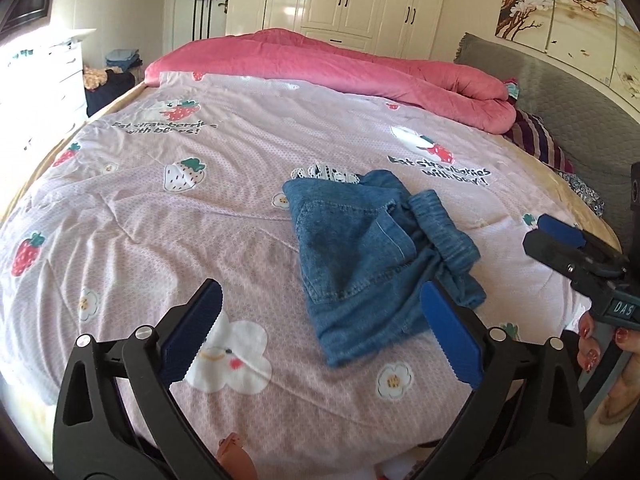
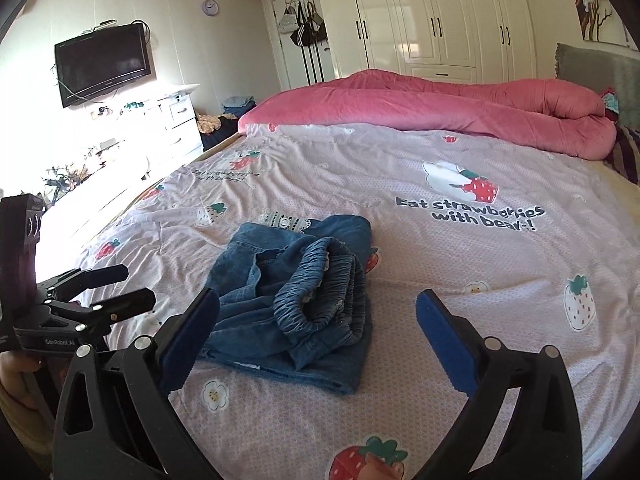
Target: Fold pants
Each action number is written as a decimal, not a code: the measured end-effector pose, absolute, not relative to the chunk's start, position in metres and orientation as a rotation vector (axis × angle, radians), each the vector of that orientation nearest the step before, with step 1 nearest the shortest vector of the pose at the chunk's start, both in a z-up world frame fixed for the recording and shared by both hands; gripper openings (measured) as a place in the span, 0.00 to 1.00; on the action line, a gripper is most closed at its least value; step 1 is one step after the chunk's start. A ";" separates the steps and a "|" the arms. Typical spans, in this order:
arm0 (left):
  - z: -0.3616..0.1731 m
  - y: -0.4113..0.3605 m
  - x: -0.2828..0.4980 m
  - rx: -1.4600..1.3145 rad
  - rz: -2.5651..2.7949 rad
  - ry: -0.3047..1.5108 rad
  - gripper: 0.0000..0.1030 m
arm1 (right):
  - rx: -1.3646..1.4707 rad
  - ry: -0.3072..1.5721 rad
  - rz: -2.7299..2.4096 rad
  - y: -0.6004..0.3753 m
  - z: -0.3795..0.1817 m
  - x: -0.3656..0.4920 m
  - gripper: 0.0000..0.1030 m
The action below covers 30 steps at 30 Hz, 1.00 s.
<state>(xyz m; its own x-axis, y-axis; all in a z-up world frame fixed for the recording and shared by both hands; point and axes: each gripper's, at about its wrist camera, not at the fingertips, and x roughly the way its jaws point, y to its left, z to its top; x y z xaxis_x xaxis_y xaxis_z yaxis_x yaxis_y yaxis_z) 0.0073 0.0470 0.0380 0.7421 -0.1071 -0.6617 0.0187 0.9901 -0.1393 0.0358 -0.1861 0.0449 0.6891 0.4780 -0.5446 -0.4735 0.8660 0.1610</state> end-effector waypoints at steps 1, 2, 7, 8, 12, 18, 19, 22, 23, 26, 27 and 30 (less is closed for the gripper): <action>0.038 0.046 0.004 -0.125 -0.067 0.733 0.91 | 0.002 0.608 0.532 -0.186 0.046 0.032 0.95; 0.037 0.045 0.001 -0.124 -0.067 0.735 0.91 | -0.004 0.606 0.533 -0.185 0.047 0.029 0.95; 0.033 0.042 -0.016 -0.120 -0.049 0.732 0.91 | -0.018 0.596 0.522 -0.186 0.048 0.017 0.95; 0.032 0.042 -0.018 -0.123 -0.047 0.730 0.91 | -0.014 0.597 0.522 -0.187 0.048 0.015 0.95; 0.031 0.039 -0.027 -0.123 -0.031 0.717 0.91 | -0.013 0.593 0.511 -0.191 0.048 0.009 0.95; 0.027 0.036 -0.040 -0.143 -0.014 0.707 0.91 | -0.043 0.590 0.494 -0.195 0.044 -0.003 0.95; 0.026 0.036 -0.041 -0.147 -0.010 0.708 0.91 | -0.046 0.589 0.491 -0.195 0.043 -0.005 0.95; 0.022 0.035 -0.044 -0.156 -0.008 0.717 0.91 | -0.044 0.593 0.480 -0.199 0.037 -0.012 0.95; 0.020 0.034 -0.046 -0.147 0.000 0.717 0.91 | -0.037 0.597 0.480 -0.200 0.035 -0.014 0.95; 0.013 0.031 -0.051 -0.134 0.013 0.717 0.91 | -0.032 0.605 0.467 -0.205 0.027 -0.020 0.95; 0.010 0.031 -0.053 -0.137 0.014 0.720 0.91 | -0.032 0.605 0.458 -0.206 0.024 -0.022 0.95; 0.002 0.029 -0.056 -0.143 0.008 0.735 0.91 | -0.019 0.624 0.439 -0.210 0.012 -0.025 0.95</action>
<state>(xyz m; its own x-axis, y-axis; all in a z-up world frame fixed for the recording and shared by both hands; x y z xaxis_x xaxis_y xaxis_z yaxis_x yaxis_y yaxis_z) -0.0557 0.0286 0.0025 0.7421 -0.0428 -0.6689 -0.0573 0.9903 -0.1269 -0.0246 -0.2096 0.0124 0.7229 0.3919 -0.5690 -0.4032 0.9081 0.1131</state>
